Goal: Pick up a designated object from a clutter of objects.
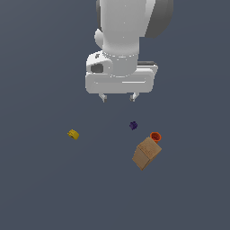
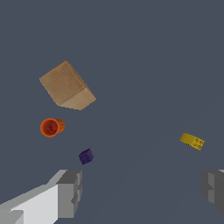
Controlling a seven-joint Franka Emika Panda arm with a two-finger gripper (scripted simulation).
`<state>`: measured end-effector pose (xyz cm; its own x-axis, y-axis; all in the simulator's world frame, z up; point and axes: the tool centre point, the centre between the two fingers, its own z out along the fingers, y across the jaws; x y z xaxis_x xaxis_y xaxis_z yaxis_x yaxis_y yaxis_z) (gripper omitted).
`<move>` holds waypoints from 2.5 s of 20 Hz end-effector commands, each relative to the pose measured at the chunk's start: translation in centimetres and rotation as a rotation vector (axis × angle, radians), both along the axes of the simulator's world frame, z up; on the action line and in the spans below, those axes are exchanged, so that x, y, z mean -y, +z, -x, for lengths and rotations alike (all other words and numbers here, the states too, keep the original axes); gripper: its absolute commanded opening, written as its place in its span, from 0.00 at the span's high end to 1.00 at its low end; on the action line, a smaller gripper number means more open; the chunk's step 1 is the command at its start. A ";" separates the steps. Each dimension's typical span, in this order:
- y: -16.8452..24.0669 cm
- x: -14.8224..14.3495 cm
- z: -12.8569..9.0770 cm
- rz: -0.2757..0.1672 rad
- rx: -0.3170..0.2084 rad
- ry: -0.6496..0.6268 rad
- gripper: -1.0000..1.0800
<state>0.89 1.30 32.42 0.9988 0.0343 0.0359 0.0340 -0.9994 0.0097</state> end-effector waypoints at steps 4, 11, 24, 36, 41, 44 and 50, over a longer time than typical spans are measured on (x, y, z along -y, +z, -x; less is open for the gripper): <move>0.5 -0.2 -0.1 -0.005 0.008 -0.006 0.04; 2.4 -0.9 -0.3 -0.024 0.036 -0.030 0.04; -3.0 -2.4 -0.2 -0.007 0.022 0.043 0.04; -15.3 -6.3 2.9 0.012 -0.009 0.234 0.04; -19.9 -7.9 5.3 0.010 -0.021 0.318 0.04; -21.9 -8.6 6.6 0.008 -0.027 0.357 0.04; -24.4 -9.5 8.5 0.002 -0.035 0.409 0.04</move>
<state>-7.17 10.61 8.53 0.9084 0.4181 0.0018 0.4181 -0.9084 0.0050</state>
